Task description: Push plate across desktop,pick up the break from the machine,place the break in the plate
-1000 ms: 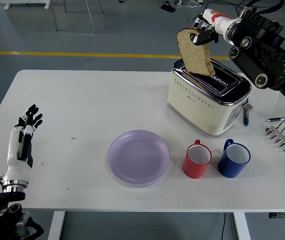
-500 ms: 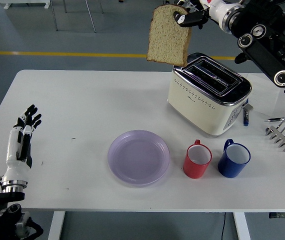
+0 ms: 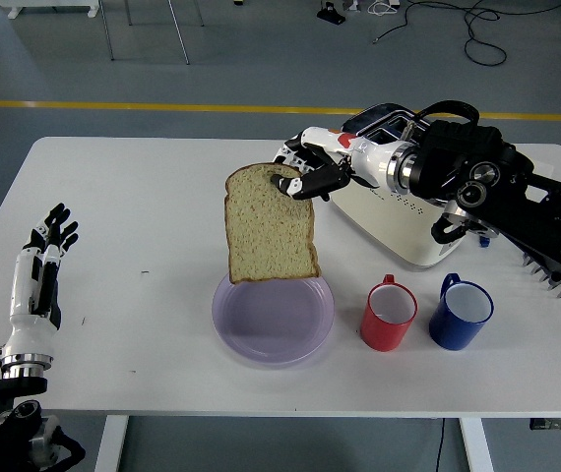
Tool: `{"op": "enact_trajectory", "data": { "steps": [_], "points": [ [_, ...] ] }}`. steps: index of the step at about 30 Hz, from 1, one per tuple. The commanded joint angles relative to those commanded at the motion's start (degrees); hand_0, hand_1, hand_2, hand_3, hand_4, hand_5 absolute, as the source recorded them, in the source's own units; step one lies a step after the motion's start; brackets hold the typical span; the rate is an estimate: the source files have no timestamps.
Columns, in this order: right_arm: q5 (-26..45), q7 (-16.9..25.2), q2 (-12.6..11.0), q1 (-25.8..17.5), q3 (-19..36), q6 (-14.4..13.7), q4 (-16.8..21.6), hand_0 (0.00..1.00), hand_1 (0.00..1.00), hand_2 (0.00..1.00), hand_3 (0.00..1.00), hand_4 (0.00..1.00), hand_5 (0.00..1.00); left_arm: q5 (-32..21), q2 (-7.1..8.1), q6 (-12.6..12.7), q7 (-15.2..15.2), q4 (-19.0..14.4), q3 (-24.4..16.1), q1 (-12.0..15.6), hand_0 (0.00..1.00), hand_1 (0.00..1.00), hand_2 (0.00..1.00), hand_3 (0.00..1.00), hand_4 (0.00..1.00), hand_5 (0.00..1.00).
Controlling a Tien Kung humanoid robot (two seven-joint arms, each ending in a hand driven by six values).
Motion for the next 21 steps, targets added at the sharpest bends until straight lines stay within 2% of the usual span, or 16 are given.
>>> {"op": "enact_trajectory", "data": {
  "steps": [2,5,8,17,21],
  "points": [
    [-0.1,0.1,0.0,-0.1,-0.7,0.0,0.1,0.157,0.256,0.336,0.438,0.318,0.156,0.0,0.00,0.0,0.0,0.0,0.0,0.0,0.832,0.863,0.933,0.903,0.526,0.941],
    [-4.4,0.9,1.9,-1.6,-4.7,-1.0,-2.1,0.157,0.256,0.336,0.438,0.318,0.156,-0.1,0.05,0.0,0.1,0.2,0.2,-0.1,0.832,0.863,0.933,0.903,0.526,0.941],
    [-7.6,1.6,3.4,-2.0,-6.3,-1.9,-4.5,0.162,0.255,0.336,0.437,0.303,0.138,-0.2,0.15,0.0,0.1,0.3,0.6,-0.3,0.832,0.863,0.933,0.903,0.526,0.940],
    [-7.7,2.3,6.0,-2.0,-7.6,-2.0,-9.5,0.159,0.253,0.334,0.435,0.289,0.150,-0.3,-0.05,0.0,0.1,0.2,0.7,-0.5,0.832,0.863,0.932,0.903,0.525,0.941],
    [-7.5,3.3,8.2,-2.1,-7.7,-2.8,-12.2,0.158,0.252,0.334,0.435,0.286,0.152,-0.3,-0.14,0.0,0.1,0.3,0.6,-0.4,0.832,0.863,0.930,0.903,0.524,0.941]
  ]
}}
